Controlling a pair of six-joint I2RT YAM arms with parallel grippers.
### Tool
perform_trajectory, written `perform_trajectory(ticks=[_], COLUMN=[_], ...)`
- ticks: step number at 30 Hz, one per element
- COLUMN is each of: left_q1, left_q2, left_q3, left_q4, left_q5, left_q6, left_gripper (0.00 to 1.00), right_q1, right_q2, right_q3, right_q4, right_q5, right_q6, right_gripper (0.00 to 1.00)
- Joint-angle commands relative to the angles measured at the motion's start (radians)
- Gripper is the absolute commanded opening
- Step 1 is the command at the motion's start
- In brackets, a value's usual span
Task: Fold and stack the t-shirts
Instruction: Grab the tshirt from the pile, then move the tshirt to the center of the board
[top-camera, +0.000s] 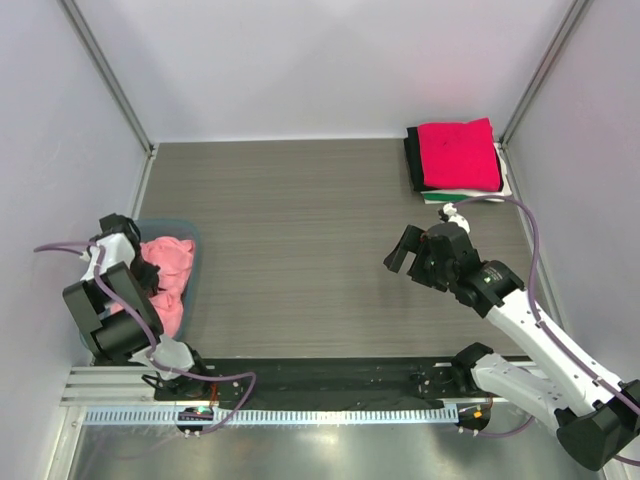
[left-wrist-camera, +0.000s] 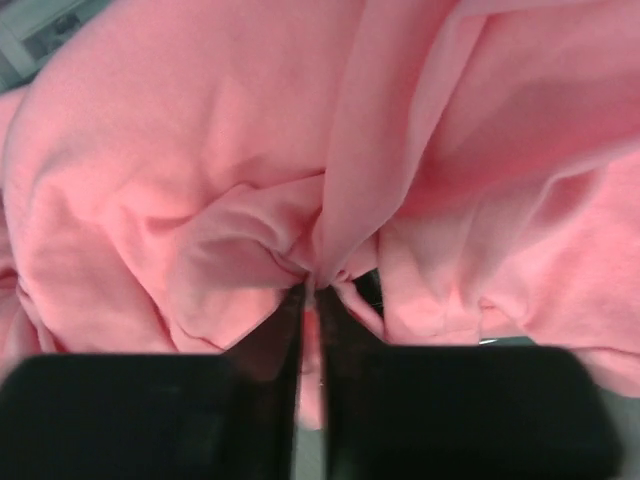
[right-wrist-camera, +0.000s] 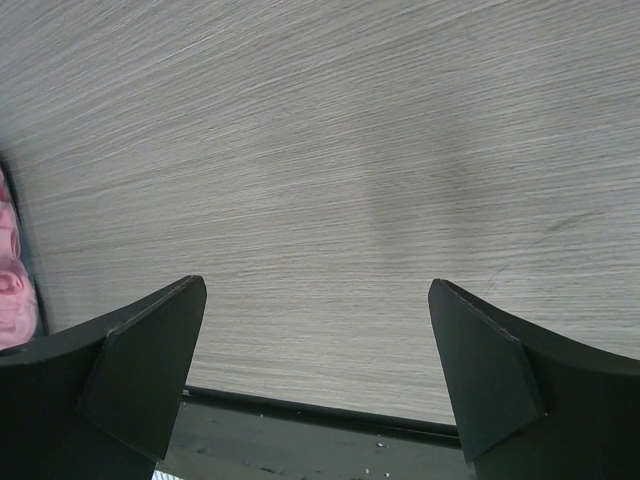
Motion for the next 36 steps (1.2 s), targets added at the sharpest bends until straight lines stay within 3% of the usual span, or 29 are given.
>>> perform_trajectory(ticks=[1, 6, 8, 11, 14, 17, 18, 21, 24, 27, 29, 31, 32, 33, 36], left_q1=[0.007, 0.005, -0.004, -0.061, -0.201, -0.451, -0.584, -0.827, -1.024, -1.215, -1.313, -1.373, -1.395, -1.418, -1.47], left_q2=[0.029, -0.068, -0.149, -0.264, -0.347, -0.378, -0.372, -0.303, -0.217, -0.128, -0.074, 0.013, 0.038, 0.059, 0.07], left_q3=[0.023, 0.102, 0.2, 0.383, 0.573, 0.764, 0.809, 0.955, 0.997, 0.941, 0.887, 0.77, 0.77, 0.755, 0.718], left_q4=[0.011, -0.056, -0.112, -0.159, -0.159, -0.133, -0.1, -0.087, -0.125, -0.17, -0.178, -0.153, -0.146, -0.142, -0.152], left_q5=[0.005, 0.023, 0.06, 0.109, 0.092, 0.043, 0.055, 0.09, 0.133, 0.092, 0.094, 0.269, 0.27, 0.267, 0.193], left_q6=[0.001, -0.002, -0.027, -0.076, -0.119, -0.159, -0.167, -0.142, -0.121, -0.118, -0.145, -0.171, -0.173, -0.177, -0.187], left_gripper=[0.0, 0.0, 0.0, 0.0, 0.0, 0.0, 0.0, 0.0, 0.0, 0.01, 0.08, 0.46, 0.46, 0.58, 0.72], right_q1=[0.001, 0.001, 0.001, 0.001, 0.002, 0.001, 0.001, 0.001, 0.001, 0.001, 0.001, 0.001, 0.001, -0.001, -0.001], right_q2=[-0.004, -0.011, -0.011, -0.005, -0.01, -0.033, -0.051, -0.089, -0.12, -0.165, -0.203, -0.238, -0.247, -0.257, -0.275], right_q3=[-0.005, -0.01, -0.01, 0.007, 0.044, 0.093, 0.101, 0.134, 0.173, 0.199, 0.211, 0.222, 0.225, 0.227, 0.222], right_q4=[0.043, 0.045, 0.045, 0.052, 0.051, 0.045, 0.04, 0.008, -0.035, -0.075, -0.099, -0.122, -0.13, -0.139, -0.171], right_q5=[0.015, 0.021, 0.022, 0.019, 0.016, 0.018, 0.03, 0.083, 0.145, 0.196, 0.246, 0.287, 0.295, 0.301, 0.297], right_q6=[-0.018, -0.023, -0.02, -0.015, -0.014, -0.011, -0.008, -0.004, -0.001, 0.009, 0.019, 0.023, 0.022, 0.022, 0.023], right_gripper=[1.0, 1.0, 1.0, 1.0, 1.0, 1.0, 1.0, 1.0, 0.99, 1.0, 1.0, 1.0, 1.0, 1.0, 1.0])
